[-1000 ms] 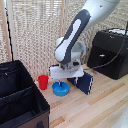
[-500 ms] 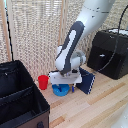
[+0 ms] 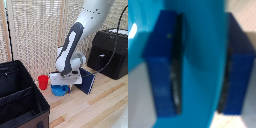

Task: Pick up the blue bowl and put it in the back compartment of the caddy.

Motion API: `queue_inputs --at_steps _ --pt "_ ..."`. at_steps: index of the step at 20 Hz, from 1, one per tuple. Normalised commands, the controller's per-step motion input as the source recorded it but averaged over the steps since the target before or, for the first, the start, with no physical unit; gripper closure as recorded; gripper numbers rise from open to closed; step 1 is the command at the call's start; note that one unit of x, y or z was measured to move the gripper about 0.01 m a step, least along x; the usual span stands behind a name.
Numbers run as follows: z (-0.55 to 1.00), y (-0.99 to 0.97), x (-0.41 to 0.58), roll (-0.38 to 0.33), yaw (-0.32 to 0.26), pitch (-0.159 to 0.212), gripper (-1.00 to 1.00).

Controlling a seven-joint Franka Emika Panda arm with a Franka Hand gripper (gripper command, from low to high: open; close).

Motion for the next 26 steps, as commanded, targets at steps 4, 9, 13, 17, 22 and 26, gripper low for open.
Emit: queue_inputs --at_steps 4,9,13,17,22,26 --pt "0.67 0.03 -0.166 0.000 -0.110 -0.075 1.00" --pt "0.95 0.01 -0.005 0.000 -0.033 -0.003 1.00" --pt "0.85 0.09 0.173 0.000 -0.012 0.001 1.00" --pt "0.78 0.09 0.196 0.002 0.003 0.001 1.00" --pt "0.84 0.40 0.053 0.000 0.046 0.007 1.00" --pt "0.80 0.64 0.020 0.000 0.075 0.043 1.00"
